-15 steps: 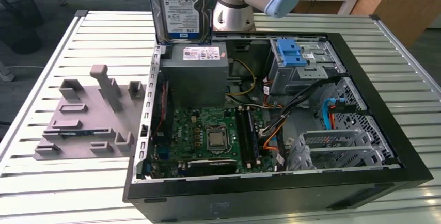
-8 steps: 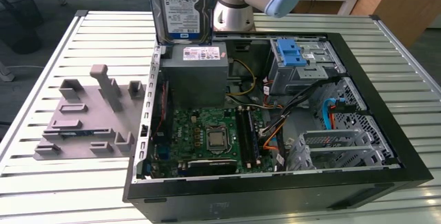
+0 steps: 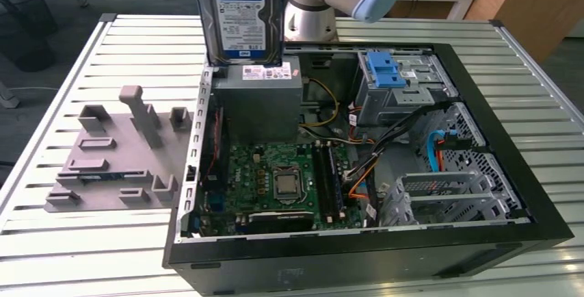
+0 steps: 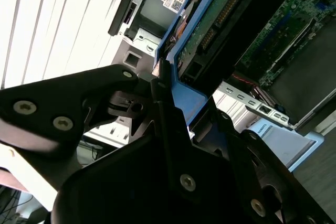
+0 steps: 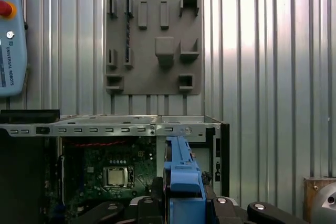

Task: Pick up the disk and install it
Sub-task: 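Pick up the disk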

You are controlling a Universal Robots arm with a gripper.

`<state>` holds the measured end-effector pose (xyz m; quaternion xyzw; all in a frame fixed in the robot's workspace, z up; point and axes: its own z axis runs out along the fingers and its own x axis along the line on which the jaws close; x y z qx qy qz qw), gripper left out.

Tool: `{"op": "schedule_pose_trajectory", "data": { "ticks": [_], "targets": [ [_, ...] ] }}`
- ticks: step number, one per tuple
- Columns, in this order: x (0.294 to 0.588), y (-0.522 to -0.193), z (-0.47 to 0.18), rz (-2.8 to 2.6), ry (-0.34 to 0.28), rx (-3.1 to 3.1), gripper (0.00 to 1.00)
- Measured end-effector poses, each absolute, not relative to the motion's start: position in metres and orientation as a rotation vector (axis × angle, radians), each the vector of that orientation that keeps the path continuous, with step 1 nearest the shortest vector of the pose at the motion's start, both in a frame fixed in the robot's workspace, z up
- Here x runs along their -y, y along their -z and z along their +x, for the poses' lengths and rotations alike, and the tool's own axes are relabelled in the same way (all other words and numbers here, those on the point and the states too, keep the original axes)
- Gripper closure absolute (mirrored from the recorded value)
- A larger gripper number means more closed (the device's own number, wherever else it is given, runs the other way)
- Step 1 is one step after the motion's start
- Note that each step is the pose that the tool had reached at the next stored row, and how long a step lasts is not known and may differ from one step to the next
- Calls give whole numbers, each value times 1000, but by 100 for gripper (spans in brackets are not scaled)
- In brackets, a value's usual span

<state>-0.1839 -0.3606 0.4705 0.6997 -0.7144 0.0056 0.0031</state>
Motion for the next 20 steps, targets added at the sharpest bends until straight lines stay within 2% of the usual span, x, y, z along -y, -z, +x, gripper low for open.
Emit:
{"op": "schedule_pose_trajectory", "data": {
  "ticks": [11, 20],
  "targets": [
    [363, -470, -168, 2194, -18, 2240, 64],
    [379, -469, -167, 2194, -20, 2240, 64]
  ]
}}
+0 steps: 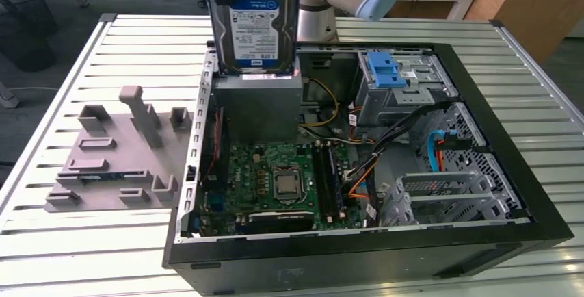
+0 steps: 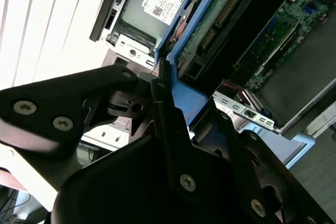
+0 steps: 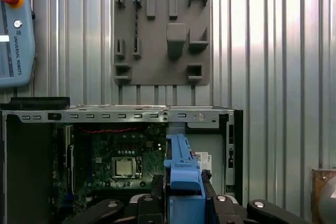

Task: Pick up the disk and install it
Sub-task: 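Pick up the disk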

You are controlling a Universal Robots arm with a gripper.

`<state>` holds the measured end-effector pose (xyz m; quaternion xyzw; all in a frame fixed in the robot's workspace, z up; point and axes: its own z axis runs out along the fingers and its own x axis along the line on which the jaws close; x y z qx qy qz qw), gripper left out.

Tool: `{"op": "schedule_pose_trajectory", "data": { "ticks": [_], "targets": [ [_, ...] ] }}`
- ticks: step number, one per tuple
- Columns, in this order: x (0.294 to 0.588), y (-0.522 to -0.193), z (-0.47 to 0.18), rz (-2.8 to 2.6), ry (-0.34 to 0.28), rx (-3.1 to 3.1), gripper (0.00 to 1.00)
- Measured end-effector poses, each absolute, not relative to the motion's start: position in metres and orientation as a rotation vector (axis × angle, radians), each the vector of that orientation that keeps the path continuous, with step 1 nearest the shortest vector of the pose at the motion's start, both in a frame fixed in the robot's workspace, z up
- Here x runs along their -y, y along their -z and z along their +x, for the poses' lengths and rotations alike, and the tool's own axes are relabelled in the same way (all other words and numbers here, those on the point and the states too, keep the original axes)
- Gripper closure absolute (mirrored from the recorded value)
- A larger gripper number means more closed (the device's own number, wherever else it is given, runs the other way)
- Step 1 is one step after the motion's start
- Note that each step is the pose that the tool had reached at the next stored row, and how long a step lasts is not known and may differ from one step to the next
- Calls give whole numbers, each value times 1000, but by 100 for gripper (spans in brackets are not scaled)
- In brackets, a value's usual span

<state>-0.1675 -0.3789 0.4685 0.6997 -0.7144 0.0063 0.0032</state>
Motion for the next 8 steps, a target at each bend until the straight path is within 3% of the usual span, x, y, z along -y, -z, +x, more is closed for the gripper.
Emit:
{"op": "schedule_pose_trajectory", "data": {
  "ticks": [8],
  "targets": [
    [382, -468, -156, 2194, -20, 2240, 64]
  ]
}}
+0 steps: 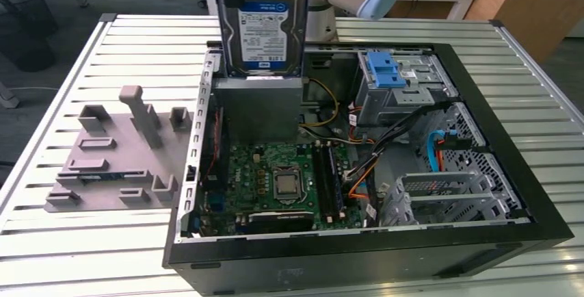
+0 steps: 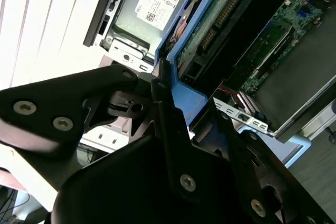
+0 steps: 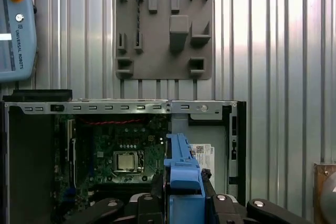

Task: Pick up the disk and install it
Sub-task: 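Pick up the disk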

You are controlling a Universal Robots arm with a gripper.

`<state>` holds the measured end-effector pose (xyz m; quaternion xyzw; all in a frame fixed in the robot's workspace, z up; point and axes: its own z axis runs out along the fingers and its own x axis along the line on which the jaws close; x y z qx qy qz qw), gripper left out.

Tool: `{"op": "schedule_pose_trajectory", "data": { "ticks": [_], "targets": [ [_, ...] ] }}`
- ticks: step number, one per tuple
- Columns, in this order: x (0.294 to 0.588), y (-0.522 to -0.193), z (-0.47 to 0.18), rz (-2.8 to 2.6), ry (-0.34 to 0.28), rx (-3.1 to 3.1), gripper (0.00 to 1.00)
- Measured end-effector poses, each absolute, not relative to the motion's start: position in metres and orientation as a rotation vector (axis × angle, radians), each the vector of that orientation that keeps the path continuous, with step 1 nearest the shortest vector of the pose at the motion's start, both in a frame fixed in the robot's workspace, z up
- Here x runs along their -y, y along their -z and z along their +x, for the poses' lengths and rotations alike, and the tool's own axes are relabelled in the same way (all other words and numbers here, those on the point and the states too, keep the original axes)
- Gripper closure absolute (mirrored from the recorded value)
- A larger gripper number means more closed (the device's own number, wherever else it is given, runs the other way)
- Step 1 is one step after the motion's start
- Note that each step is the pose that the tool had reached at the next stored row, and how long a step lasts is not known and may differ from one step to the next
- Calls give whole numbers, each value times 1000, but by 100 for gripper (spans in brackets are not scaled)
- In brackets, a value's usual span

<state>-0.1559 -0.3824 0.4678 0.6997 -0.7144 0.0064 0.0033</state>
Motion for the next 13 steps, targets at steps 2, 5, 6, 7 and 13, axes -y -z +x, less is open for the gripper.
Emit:
{"op": "schedule_pose_trajectory", "data": {
  "ticks": [2, 5, 6, 7, 13],
  "targets": [
    [385, -468, -154, 2193, -20, 2239, 64],
    [390, -467, -154, 2193, -20, 2240, 64],
    [393, -467, -154, 2193, -20, 2240, 64],
    [396, -466, -154, 2194, -20, 2240, 64],
    [406, -465, -152, 2192, -20, 2241, 64]
  ]
}}
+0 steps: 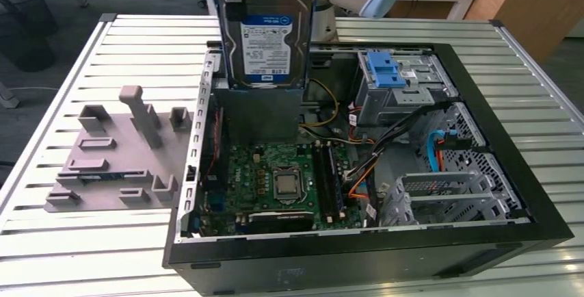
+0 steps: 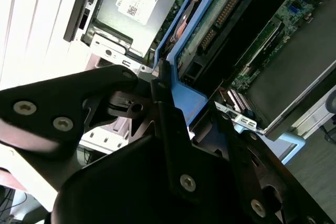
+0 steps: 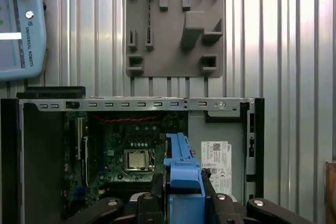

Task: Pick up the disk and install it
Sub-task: 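Pick up the disk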

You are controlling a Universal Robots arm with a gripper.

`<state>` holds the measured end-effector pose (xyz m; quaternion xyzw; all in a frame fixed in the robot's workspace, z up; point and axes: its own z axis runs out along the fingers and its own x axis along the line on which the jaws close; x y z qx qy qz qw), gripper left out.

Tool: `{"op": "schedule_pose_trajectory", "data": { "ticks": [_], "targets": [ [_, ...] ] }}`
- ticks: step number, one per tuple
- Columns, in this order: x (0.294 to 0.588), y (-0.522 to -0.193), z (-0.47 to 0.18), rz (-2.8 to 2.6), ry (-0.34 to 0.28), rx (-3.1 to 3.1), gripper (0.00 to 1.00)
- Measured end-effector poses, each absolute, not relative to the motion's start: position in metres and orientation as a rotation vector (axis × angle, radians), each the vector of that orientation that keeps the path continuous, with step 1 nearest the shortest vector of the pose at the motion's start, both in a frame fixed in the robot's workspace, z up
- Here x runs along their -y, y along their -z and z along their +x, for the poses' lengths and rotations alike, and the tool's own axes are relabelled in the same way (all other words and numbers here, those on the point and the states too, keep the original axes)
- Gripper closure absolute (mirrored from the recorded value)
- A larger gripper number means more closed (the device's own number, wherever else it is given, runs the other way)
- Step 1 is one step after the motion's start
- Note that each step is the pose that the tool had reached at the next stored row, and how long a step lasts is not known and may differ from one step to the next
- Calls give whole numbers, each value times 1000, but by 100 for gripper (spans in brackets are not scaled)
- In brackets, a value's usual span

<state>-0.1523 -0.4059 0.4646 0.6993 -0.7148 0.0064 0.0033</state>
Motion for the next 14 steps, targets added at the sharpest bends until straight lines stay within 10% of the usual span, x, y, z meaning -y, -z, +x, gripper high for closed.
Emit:
{"op": "schedule_pose_trajectory", "data": {
  "ticks": [14],
  "targets": [
    [409, -463, -116, 2192, -20, 2241, 64]
  ]
}}
